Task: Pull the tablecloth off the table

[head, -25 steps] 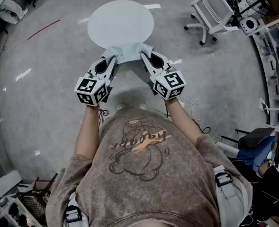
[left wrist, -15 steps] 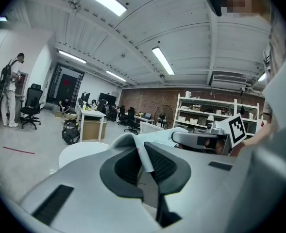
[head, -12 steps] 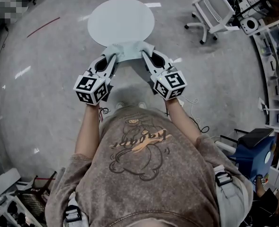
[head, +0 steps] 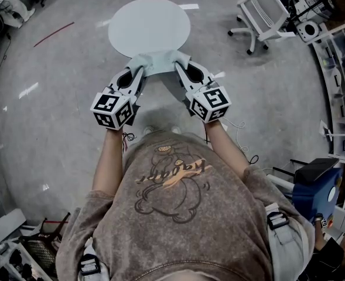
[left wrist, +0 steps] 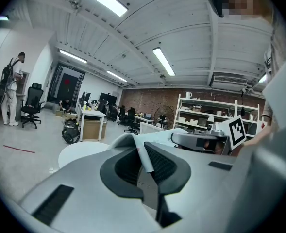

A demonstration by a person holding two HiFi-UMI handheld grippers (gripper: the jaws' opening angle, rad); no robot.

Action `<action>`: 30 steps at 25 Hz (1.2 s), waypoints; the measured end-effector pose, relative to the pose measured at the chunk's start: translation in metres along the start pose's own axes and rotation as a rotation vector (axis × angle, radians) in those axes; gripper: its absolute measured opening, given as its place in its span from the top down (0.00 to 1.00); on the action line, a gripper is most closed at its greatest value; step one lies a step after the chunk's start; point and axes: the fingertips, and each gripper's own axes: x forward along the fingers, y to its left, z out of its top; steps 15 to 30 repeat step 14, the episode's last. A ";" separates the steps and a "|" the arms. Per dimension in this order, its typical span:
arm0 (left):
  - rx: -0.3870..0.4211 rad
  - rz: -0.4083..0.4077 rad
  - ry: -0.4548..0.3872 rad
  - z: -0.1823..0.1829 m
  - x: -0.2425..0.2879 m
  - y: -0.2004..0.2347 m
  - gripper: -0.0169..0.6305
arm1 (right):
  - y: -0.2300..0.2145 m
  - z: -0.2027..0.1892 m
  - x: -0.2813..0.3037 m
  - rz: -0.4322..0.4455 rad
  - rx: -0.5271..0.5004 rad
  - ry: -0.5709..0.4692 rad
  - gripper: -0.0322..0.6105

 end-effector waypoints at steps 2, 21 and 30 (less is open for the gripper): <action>-0.001 0.001 -0.001 0.000 0.000 -0.001 0.93 | 0.000 0.000 0.000 0.004 -0.002 0.001 0.88; -0.012 0.007 0.005 -0.002 -0.004 -0.004 0.93 | 0.004 0.000 -0.004 0.014 -0.001 0.007 0.88; -0.012 0.007 0.005 -0.002 -0.004 -0.004 0.93 | 0.004 0.000 -0.004 0.014 -0.001 0.007 0.88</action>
